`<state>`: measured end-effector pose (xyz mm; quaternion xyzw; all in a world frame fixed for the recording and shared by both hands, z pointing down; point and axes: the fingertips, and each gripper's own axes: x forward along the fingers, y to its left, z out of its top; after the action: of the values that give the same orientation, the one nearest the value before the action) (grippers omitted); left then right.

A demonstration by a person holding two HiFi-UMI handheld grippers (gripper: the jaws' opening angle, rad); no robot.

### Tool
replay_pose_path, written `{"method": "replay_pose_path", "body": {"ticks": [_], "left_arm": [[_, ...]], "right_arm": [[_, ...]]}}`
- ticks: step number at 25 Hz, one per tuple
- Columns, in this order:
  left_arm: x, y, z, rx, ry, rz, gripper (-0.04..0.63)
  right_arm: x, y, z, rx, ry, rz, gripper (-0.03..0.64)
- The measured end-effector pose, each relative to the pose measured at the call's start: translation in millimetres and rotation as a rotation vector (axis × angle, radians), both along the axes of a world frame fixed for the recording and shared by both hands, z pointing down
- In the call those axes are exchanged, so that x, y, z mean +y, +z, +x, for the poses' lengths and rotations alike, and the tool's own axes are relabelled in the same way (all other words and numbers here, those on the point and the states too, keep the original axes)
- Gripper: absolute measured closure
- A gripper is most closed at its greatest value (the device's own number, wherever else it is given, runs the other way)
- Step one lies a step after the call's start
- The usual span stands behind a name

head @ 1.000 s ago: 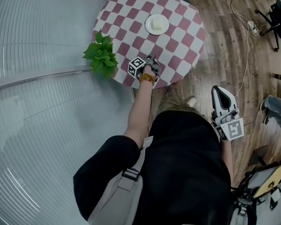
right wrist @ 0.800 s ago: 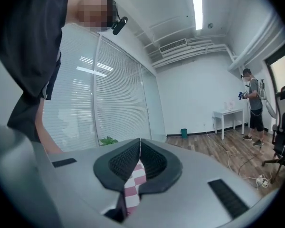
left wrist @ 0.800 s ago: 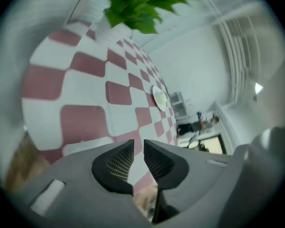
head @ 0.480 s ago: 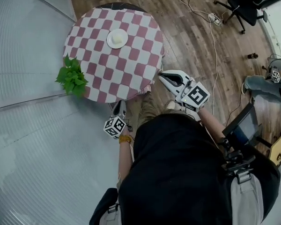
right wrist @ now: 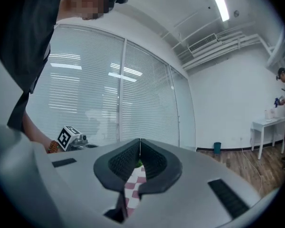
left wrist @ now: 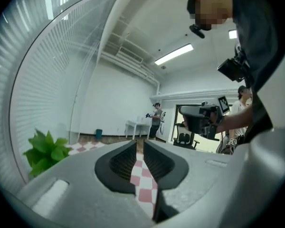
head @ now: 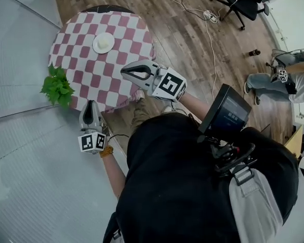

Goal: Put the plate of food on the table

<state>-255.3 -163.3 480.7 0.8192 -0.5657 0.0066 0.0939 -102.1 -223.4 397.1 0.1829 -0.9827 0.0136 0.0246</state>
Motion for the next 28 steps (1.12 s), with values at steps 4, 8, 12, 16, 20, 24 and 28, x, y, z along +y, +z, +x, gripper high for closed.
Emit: {"method": "replay_pose_path", "body": {"ticks": [4, 8, 12, 16, 20, 24, 28], "left_arm": [[-13, -59, 13, -0.074, 0.056, 0.154, 0.546], [-16, -89, 31, -0.044, 0.095, 0.255, 0.546], [-22, -68, 40, -0.042, 0.097, 0.228, 0.546], [-21, -27, 53, -0.072, 0.120, 0.186, 0.584], [-23, 16, 61, -0.043, 0.116, 0.115, 0.584], [-13, 41, 62, -0.032, 0.118, 0.060, 0.584], [-6, 54, 59, -0.019, 0.103, 0.028, 0.584]], "right_arm": [[-6, -41, -14, -0.068, -0.018, 0.103, 0.606], [-6, -56, -16, -0.123, -0.049, 0.107, 0.606], [-9, -21, -17, -0.080, -0.006, 0.074, 0.606], [-6, 38, -16, 0.003, 0.029, 0.010, 0.607], [0, 95, -7, 0.093, 0.056, -0.048, 0.607], [8, 118, -7, 0.126, 0.055, -0.088, 0.607], [11, 129, -10, 0.156, 0.048, -0.102, 0.607]]}}
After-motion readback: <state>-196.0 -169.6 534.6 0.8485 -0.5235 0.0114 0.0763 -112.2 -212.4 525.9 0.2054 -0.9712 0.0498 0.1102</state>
